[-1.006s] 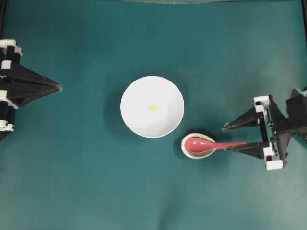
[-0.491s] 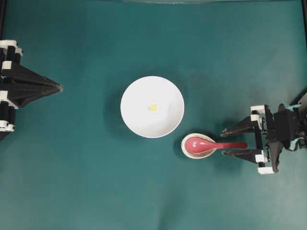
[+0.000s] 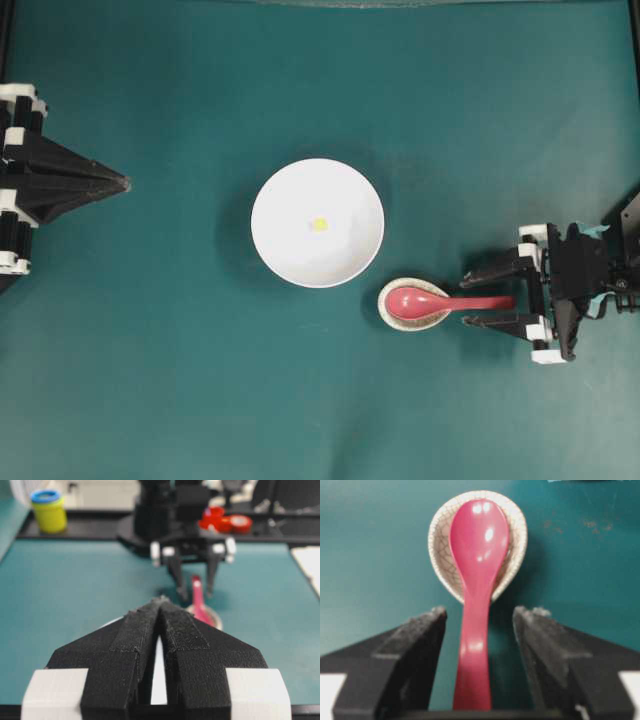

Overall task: Scoop the yellow hexagonal prism block from the bowl with a spoon using the right arm.
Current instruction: 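Move the right gripper left to the red spoon handle and close on it, then lift the red spoon with the right gripper and carry it over the bowl, then lower the spoon bowl into the white bowl toward the yellow block, then push the spoon under the yellow hexagonal block to scoop it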

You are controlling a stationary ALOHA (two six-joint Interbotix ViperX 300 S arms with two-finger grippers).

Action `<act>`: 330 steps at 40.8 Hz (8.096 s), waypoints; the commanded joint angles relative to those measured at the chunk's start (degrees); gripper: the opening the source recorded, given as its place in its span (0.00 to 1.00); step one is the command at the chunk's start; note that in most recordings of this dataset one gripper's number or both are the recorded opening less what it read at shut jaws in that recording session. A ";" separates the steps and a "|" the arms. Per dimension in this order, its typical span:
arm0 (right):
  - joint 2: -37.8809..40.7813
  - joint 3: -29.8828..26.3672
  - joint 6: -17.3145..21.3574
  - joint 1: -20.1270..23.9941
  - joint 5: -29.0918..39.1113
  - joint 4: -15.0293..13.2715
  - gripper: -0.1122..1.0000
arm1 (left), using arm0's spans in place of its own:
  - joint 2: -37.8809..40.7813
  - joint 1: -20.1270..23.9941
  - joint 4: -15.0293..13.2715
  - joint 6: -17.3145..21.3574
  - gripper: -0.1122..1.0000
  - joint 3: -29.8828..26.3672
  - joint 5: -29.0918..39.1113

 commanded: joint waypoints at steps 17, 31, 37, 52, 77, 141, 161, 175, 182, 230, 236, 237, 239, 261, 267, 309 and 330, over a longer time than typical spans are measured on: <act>-0.09 -0.18 -0.44 0.26 -0.44 -0.09 0.60 | 0.44 0.00 0.09 -0.26 0.11 -1.23 0.53; -0.09 -0.18 -0.88 0.26 -0.26 -0.09 0.56 | 0.44 0.00 0.09 -0.26 0.11 -1.23 0.53; -0.09 -0.09 -0.97 0.35 -0.18 -0.18 0.53 | 0.44 -0.09 0.09 -0.26 0.11 -1.23 0.53; -0.09 -0.26 -0.97 0.26 -0.18 -1.32 0.39 | 0.44 -0.09 0.09 -0.26 0.11 -1.23 0.53; -9.58 -0.79 -0.97 -0.35 4.13 -1.93 0.31 | 0.44 -0.09 0.09 -0.26 0.11 -1.23 0.88; -17.49 -47.20 -13.71 -39.46 103.54 -10.02 0.31 | 0.09 0.00 0.18 0.00 0.11 -1.41 2.90; -11.25 -54.05 -9.84 -39.46 109.78 -14.33 0.31 | -0.09 0.00 0.09 0.00 0.11 -1.41 2.90; -8.61 -54.05 -9.40 -39.02 109.95 -14.24 0.31 | -0.09 -0.09 0.09 0.00 0.11 -1.41 2.90; -7.29 -54.05 -9.49 -39.02 109.34 -14.33 0.31 | -0.18 -0.09 0.09 0.00 0.11 -1.41 2.90; -2.99 -57.48 -9.93 -37.09 100.63 -14.15 0.31 | -0.18 0.00 0.18 -0.09 0.11 -1.41 2.90; -2.99 -57.48 -9.93 -36.91 99.76 -14.15 0.31 | -0.18 -0.09 0.18 -0.09 0.11 -1.41 2.90; -2.99 -57.48 -9.93 -36.91 99.49 -14.15 0.31 | -0.26 0.00 0.18 -0.09 0.11 -1.41 2.90; -2.99 -57.48 -9.93 -36.91 99.05 -14.15 0.31 | -0.26 0.00 0.18 -0.09 0.11 -1.41 2.90; -2.90 -57.48 -10.11 -36.91 96.06 -14.15 0.31 | -0.18 -0.09 0.09 -0.35 0.11 -1.41 2.81; -2.99 -57.48 -10.20 -36.91 95.45 -14.15 0.31 | -0.26 -0.09 0.18 -0.44 0.11 -1.49 2.90; -2.99 -56.87 -10.28 -36.91 92.72 -14.15 0.31 | -0.26 -0.09 0.18 -0.70 0.11 -1.41 2.90; -2.90 -55.46 -10.28 -36.56 91.05 -14.15 0.31 | -0.26 -0.09 0.18 -0.79 0.11 -1.41 2.90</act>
